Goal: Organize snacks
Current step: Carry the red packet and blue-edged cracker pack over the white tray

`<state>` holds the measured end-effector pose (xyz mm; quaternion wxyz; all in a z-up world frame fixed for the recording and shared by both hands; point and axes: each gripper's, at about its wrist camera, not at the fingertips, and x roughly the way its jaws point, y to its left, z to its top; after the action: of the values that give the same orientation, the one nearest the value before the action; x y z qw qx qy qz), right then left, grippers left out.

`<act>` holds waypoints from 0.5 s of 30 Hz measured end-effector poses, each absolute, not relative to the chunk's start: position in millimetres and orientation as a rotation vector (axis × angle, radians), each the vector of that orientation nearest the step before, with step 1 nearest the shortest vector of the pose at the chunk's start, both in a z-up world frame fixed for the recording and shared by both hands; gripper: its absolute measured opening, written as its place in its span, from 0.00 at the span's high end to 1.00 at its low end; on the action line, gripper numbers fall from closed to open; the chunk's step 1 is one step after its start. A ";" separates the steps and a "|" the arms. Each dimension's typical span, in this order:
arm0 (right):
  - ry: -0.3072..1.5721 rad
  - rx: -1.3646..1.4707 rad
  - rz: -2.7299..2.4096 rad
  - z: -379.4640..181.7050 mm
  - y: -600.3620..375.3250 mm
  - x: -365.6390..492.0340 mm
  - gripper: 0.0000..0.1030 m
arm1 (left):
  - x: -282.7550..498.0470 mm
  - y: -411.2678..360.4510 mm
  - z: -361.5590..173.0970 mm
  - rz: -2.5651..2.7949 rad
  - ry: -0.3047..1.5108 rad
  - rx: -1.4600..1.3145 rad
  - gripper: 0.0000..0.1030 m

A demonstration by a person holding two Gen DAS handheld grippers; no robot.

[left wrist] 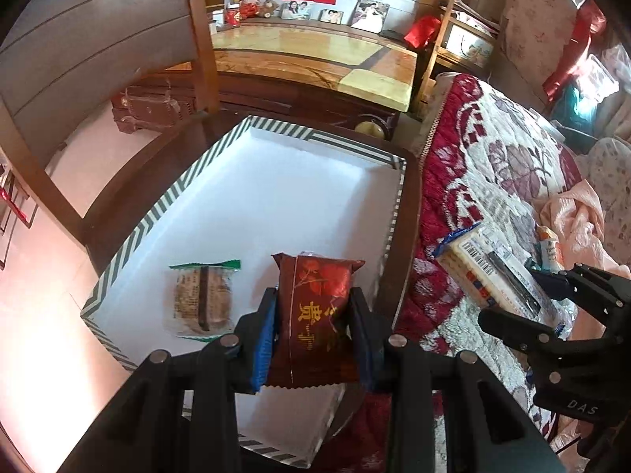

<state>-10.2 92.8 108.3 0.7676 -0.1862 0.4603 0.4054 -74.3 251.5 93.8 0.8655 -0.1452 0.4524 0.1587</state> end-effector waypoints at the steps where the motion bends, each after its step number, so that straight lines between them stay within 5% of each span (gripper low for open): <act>1: 0.997 -0.411 0.886 108.9 97.4 -10.9 0.47 | -74.6 253.9 92.8 0.337 0.949 -0.308 0.64; 15: 1.010 -0.492 0.950 100.9 161.0 -4.2 0.47 | -76.7 286.3 75.1 0.396 0.976 -0.344 0.64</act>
<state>-4.2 161.0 100.9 0.7414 -0.2245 0.4608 0.4331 -76.7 286.3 75.1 0.8505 -0.1635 0.4633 0.1879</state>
